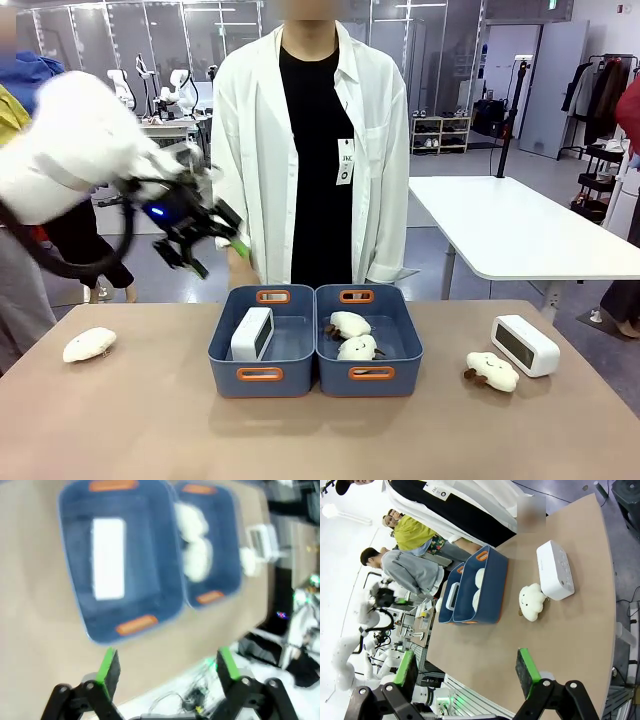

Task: Sort the digital clocks into the basket.
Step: Pick up the Digital clock from the table and place it into the empty Plastic storage basket.

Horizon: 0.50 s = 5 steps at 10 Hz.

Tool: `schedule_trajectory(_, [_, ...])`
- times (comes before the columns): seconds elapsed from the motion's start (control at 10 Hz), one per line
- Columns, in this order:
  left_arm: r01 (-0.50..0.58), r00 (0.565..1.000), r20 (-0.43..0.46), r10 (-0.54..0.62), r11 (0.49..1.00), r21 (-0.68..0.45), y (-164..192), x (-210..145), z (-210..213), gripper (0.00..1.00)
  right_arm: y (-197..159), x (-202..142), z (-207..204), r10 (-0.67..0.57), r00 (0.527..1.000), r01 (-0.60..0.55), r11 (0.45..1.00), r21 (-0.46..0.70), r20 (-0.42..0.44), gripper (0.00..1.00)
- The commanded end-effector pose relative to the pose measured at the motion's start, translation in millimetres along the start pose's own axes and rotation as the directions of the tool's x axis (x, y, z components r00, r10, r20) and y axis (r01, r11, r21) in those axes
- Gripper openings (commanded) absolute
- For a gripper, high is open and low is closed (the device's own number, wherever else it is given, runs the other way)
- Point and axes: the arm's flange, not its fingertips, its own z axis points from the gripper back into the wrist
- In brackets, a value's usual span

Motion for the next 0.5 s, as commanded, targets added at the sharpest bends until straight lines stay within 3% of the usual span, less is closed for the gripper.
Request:
schedule_trajectory(0.0, [-0.013,0.995,-0.099,-0.014,0.962,-0.272,56.7,-59.3,70.6,0.97,2.9,0.1,0.8,0.015,1.000,-0.015,1.000,0.014,0.012,1.00])
schedule_trajectory(0.1, [0.002,0.997,-0.075,-0.029,0.941,-0.339,83.6,-81.6,104.7,0.97,2.9,0.1,0.8,0.015,1.000,-0.015,1.000,0.014,0.012,1.00])
schedule_trajectory(0.4, [-0.050,0.991,0.088,0.105,0.877,-0.477,172.0,-140.4,153.0,0.97,2.9,0.1,0.8,0.015,1.000,-0.015,1.000,0.014,0.012,1.00])
